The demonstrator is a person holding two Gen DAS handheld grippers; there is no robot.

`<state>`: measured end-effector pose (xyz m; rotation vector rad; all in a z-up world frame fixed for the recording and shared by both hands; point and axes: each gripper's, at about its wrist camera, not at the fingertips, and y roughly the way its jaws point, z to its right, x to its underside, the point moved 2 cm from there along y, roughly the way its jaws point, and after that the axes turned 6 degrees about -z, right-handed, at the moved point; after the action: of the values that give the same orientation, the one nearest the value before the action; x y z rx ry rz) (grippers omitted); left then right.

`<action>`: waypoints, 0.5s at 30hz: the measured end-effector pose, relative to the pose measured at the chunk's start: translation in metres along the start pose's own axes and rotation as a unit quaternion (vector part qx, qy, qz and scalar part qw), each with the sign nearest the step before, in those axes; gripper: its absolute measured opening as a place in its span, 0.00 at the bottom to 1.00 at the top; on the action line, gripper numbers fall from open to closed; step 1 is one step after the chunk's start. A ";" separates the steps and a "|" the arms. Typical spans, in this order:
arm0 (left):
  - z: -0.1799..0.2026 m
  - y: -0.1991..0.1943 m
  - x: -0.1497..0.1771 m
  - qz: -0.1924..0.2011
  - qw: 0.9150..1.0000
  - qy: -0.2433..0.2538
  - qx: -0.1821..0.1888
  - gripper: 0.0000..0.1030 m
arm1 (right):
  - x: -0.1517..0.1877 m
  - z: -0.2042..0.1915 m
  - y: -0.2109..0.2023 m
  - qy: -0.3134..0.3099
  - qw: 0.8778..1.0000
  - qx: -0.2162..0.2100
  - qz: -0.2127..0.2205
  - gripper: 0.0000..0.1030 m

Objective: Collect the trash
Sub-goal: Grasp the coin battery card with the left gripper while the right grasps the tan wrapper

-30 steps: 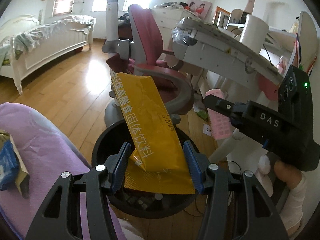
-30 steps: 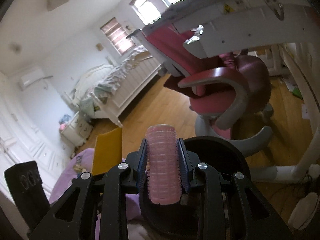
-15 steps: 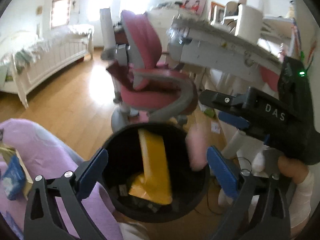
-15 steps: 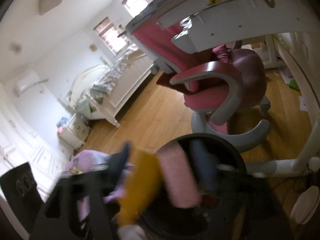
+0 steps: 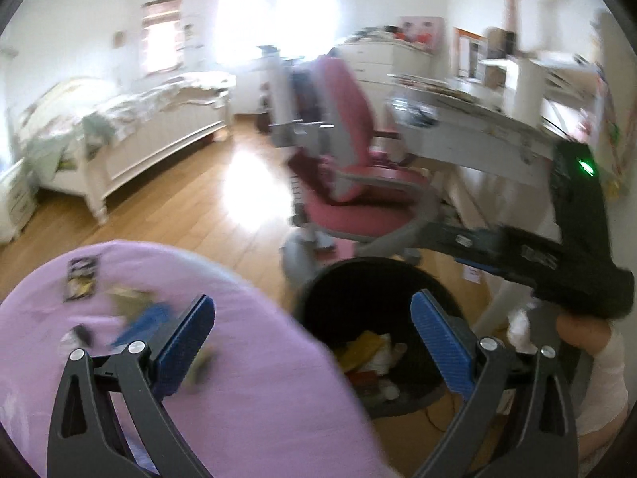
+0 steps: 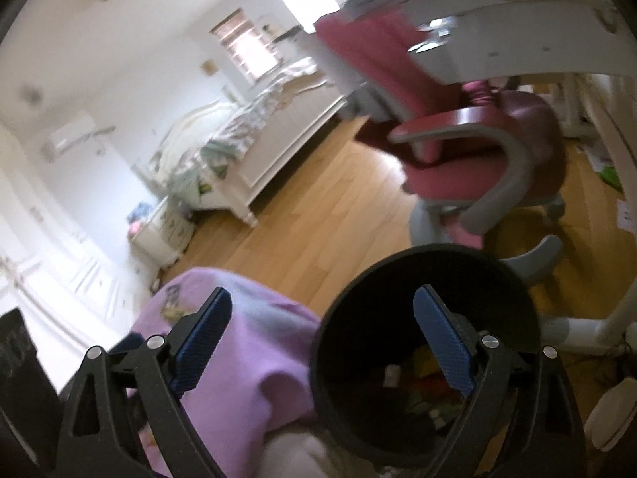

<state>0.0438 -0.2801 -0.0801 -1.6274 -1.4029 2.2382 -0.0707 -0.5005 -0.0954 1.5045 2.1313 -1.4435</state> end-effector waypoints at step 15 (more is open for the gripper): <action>-0.230 0.035 -0.008 -0.071 0.978 -0.129 -0.145 0.95 | 0.031 -0.154 0.084 -0.197 0.970 -0.080 -0.120 0.89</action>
<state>0.2405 -0.1594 -0.1070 -1.2806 -1.9234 2.3149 0.0384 -0.3595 -0.0849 0.8419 2.1632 -1.4531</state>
